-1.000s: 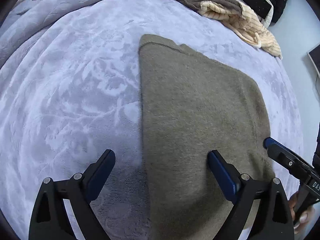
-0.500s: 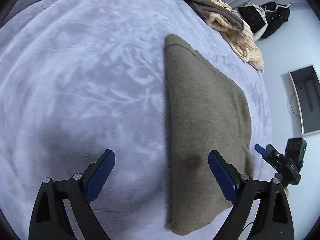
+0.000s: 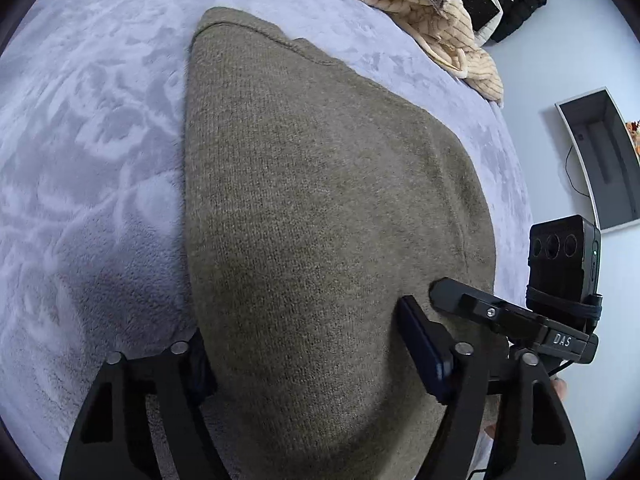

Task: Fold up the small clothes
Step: 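Grasp the sweater side edge with the right gripper, then lift the held side with the right gripper and fold it over the body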

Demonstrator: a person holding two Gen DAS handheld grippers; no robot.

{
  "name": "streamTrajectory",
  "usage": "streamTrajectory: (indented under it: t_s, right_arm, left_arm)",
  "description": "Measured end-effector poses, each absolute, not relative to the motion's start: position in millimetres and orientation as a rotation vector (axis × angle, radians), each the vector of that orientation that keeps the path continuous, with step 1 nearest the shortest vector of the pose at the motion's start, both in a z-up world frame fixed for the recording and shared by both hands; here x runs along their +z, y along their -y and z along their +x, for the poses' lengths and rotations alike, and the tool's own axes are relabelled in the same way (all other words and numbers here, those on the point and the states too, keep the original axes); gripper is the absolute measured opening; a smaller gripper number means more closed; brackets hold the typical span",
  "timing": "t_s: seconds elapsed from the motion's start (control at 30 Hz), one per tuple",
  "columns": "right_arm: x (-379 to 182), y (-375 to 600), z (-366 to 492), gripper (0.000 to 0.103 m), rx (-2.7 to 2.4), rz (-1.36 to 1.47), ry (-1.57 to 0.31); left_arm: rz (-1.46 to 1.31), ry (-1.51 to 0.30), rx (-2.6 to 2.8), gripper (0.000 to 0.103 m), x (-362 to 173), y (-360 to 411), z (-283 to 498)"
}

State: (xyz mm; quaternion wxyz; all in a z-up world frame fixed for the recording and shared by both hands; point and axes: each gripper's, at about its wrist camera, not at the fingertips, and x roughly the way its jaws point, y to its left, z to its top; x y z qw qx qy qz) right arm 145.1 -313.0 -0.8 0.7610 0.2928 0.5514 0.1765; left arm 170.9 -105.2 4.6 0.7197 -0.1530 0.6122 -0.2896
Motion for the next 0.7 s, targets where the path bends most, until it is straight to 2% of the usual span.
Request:
streamTrajectory:
  t_s: [0.03, 0.1, 0.23, 0.43, 0.7]
  right_arm:
    - [-1, 312, 146, 0.063, 0.381, 0.63, -1.203]
    - [1, 311, 146, 0.053, 0.393, 0.625, -1.201]
    - [9, 306, 144, 0.045, 0.386, 0.588, -1.186]
    - [30, 293, 137, 0.042, 0.367, 0.512, -1.158]
    - [56, 277, 124, 0.041, 0.345, 0.452, -1.132]
  left_arm:
    - [-0.327, -1.35, -0.643, 0.067, 6, 105, 171]
    - [-0.306, -1.336, -0.645, 0.063, 10, 106, 171]
    - [-0.263, -1.31, -0.634, 0.055, 18, 108, 168]
    - [-0.176, -1.259, -0.627, 0.048, 37, 114, 159]
    - [-0.133, -1.234, -0.62, 0.047, 54, 112, 142]
